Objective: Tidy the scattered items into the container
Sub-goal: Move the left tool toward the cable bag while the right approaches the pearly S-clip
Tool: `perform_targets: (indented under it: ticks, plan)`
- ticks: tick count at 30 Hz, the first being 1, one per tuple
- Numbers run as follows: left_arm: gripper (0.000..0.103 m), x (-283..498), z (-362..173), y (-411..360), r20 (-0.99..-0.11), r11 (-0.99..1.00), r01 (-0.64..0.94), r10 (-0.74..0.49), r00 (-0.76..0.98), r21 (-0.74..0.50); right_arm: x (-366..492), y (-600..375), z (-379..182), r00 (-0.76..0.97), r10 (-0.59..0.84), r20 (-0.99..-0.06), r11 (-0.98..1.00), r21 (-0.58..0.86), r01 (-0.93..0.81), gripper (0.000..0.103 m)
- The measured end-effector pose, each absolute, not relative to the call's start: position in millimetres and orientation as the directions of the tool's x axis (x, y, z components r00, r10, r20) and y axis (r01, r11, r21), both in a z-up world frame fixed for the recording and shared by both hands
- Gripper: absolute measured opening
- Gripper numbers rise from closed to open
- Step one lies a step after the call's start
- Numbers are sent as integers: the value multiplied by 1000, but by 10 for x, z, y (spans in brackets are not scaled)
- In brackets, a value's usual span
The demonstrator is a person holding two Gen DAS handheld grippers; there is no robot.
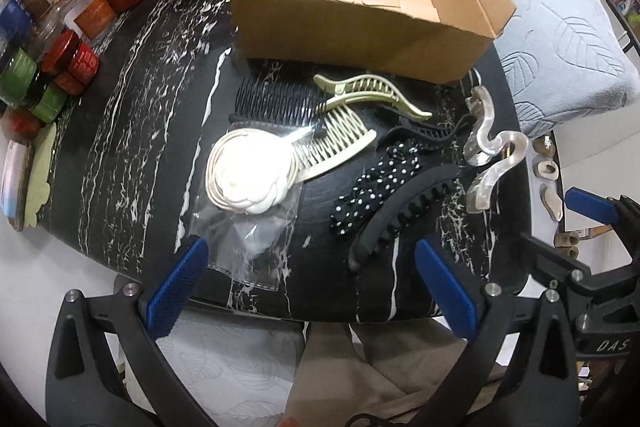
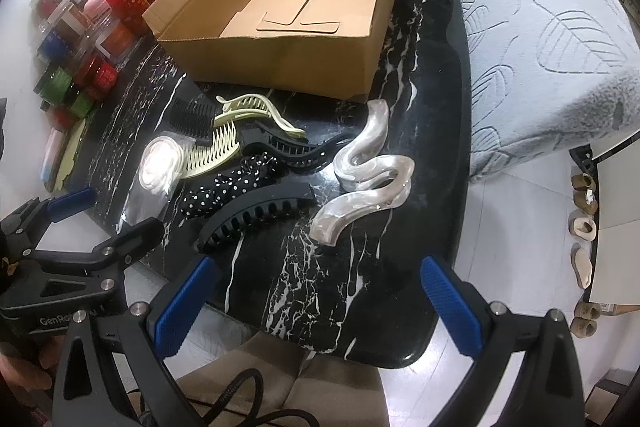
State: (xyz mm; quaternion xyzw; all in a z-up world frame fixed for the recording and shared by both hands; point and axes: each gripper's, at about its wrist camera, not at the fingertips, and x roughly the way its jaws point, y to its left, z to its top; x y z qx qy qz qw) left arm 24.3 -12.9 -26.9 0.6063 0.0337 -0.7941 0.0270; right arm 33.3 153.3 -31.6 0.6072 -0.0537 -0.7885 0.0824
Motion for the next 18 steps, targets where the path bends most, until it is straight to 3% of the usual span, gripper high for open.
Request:
perform_targets:
  ticks: [18]
  plan:
    - [103,287,-686,-450,-952,-986,145,33,-304,-81,226,1569,-683,-249,-179,-952,-984,178,29,103]
